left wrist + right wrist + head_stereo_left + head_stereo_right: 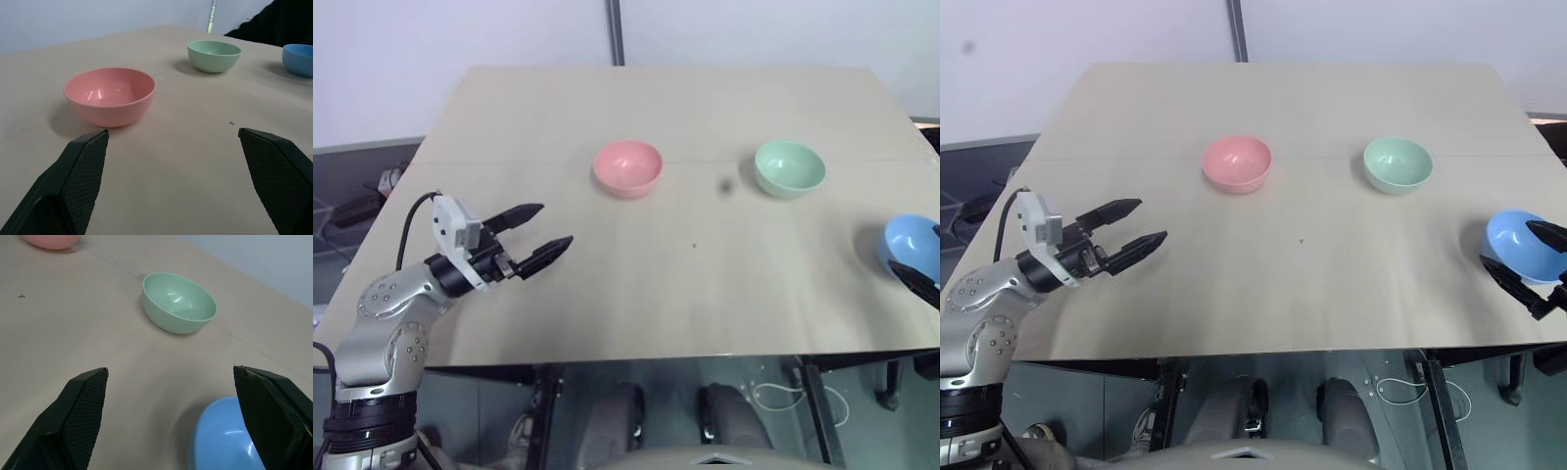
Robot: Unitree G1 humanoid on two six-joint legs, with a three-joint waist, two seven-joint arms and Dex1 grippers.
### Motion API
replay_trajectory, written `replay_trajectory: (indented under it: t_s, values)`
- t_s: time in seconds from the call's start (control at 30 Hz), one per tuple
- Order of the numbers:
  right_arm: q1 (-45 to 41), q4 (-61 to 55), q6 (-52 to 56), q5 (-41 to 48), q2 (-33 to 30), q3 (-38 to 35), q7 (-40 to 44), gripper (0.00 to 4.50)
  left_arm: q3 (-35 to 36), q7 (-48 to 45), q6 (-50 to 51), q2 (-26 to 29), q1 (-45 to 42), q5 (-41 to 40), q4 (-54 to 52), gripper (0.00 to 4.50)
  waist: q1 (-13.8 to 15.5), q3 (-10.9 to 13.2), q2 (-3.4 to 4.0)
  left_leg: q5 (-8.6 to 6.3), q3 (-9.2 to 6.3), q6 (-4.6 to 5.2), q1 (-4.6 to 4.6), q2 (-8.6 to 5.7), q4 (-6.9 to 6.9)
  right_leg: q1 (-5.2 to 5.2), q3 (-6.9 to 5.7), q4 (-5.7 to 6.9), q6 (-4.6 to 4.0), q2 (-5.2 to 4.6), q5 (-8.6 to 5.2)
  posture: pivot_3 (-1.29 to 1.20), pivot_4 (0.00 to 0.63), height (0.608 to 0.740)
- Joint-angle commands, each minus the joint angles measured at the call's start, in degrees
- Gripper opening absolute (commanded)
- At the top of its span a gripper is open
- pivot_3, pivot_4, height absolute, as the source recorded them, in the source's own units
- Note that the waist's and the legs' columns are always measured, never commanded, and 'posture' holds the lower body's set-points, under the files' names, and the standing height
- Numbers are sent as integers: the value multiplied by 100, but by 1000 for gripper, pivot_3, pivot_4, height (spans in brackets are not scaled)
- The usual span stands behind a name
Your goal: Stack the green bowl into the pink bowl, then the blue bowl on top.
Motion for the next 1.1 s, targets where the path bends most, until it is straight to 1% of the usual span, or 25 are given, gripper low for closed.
replay_trajectory:
  t_s: [0.03,0.1,0.17,0.3,0.37,0.43,0.47,0.53,0.6,0.67,0.73,0.8,0.83,0.9,0.93,0.97,1.0,1.03,1.1]
  values:
    - [-100,-201,-9,34,-4,-13,-41,4433,-17,15,-54,45,-116,77,-202,4500,0,0,0,0,0,0,0,0,0,0,0,0,0,0,0,0,150,740]
    - [-194,-287,30,104,58,126,-63,4433,-105,66,35,51,-234,107,-211,4500,0,0,0,0,-1,0,0,0,0,0,-1,0,0,0,0,0,150,740]
    - [-277,-360,35,117,100,217,-89,4433,-234,196,-59,81,-339,385,-212,4500,0,0,1,0,-2,0,1,-2,0,0,-1,1,0,-2,0,0,150,740]
    - [-449,-545,41,152,200,526,-122,4433,-658,609,-257,115,-809,1184,-220,4500,11,1,-1,0,-7,0,-1,-6,-3,0,-5,-2,1,-2,1,0,150,740]
    - [-585,-683,76,180,265,744,-186,4433,-940,795,-112,162,-1202,1521,-181,4500,25,1,-2,1,-8,0,-3,-9,-3,0,-7,-2,1,-3,1,0,150,740]
    - [-715,-870,131,182,305,1023,-228,4433,-1473,976,-75,362,-1735,2311,-90,4500,25,1,-2,1,-11,0,-5,-12,-3,0,-9,0,2,-3,1,0,150,740]
    - [-778,-968,147,135,310,1208,-233,4433,-1887,932,-101,508,-2087,2827,59,4500,27,2,-2,1,-14,1,-5,-14,-3,0,-11,0,2,-2,1,0,150,740]
    - [-911,-1144,160,-14,355,1598,-317,4433,-2569,827,-235,620,-2767,3596,452,4500,44,1,-4,2,-19,1,-7,-20,-3,0,-19,1,2,2,1,0,150,740]
    - [-1013,-1332,188,-133,401,1901,-439,4433,-2911,768,-335,505,-3320,3894,814,4500,49,1,-2,2,-18,1,-7,-27,-3,0,-38,1,3,32,1,0,150,740]
    - [-1074,-1627,295,-113,487,2077,-623,4433,-3394,724,-458,341,-3881,4403,1335,4500,58,1,-2,2,-18,2,-16,-27,-2,-6,-39,1,5,36,1,0,150,740]
    - [-1110,-1879,423,-112,544,2183,-809,4433,-3869,636,-865,219,-4279,4927,1842,4500,82,1,-3,3,-19,2,-31,-28,3,-18,-41,3,6,41,0,0,150,740]
    - [-1074,-2077,492,-143,573,2201,-949,4433,-4294,523,-1128,-40,-4622,5303,2409,4500,93,0,-1,5,-22,-1,-71,-26,20,-56,-42,7,7,50,0,0,150,740]
    - [-1038,-2167,519,-156,581,2196,-1004,4433,-4463,521,-1310,-169,-4764,5468,2698,4500,100,1,-2,17,-34,-22,-104,-24,45,-77,-55,14,6,53,0,0,150,740]
    - [-965,-2308,562,-209,604,2176,-1133,4500,-4688,545,-1641,-429,-5010,5709,3259,3956,139,2,-4,17,-36,-22,-112,-25,51,-81,-58,13,7,52,1,0,150,740]
    - [-918,-2373,572,-237,620,2155,-1193,4500,-4774,560,-1872,-527,-5118,5815,3526,3613,143,3,-6,17,-36,-21,-114,-27,53,-81,-59,13,7,51,1,0,150,740]
    - [-861,-2439,579,-264,634,2134,-1240,4500,-4821,601,-2060,-628,-5233,5894,3782,3063,147,5,-8,17,-38,-20,-117,-27,56,-81,-62,12,8,51,1,0,150,740]
    - [-806,-2494,581,-284,644,2109,-1275,4500,-4830,610,-2172,-720,-5329,5928,3971,2653,147,5,-9,16,-39,-19,-118,-27,58,-81,-62,12,8,51,1,0,150,740]
    - [-767,-2542,589,-305,661,2094,-1323,4500,-4822,592,-2265,-792,-5412,5931,4128,2150,147,6,-11,14,-41,-16,-119,-27,58,-81,-64,13,8,51,1,0,150,740]
    - [-664,-2629,597,-349,707,2036,-1421,4500,-4772,578,-2422,-931,-5590,5938,4409,1020,144,7,-11,4,-44,2,-119,-26,60,-81,-67,15,8,51,1,0,150,740]
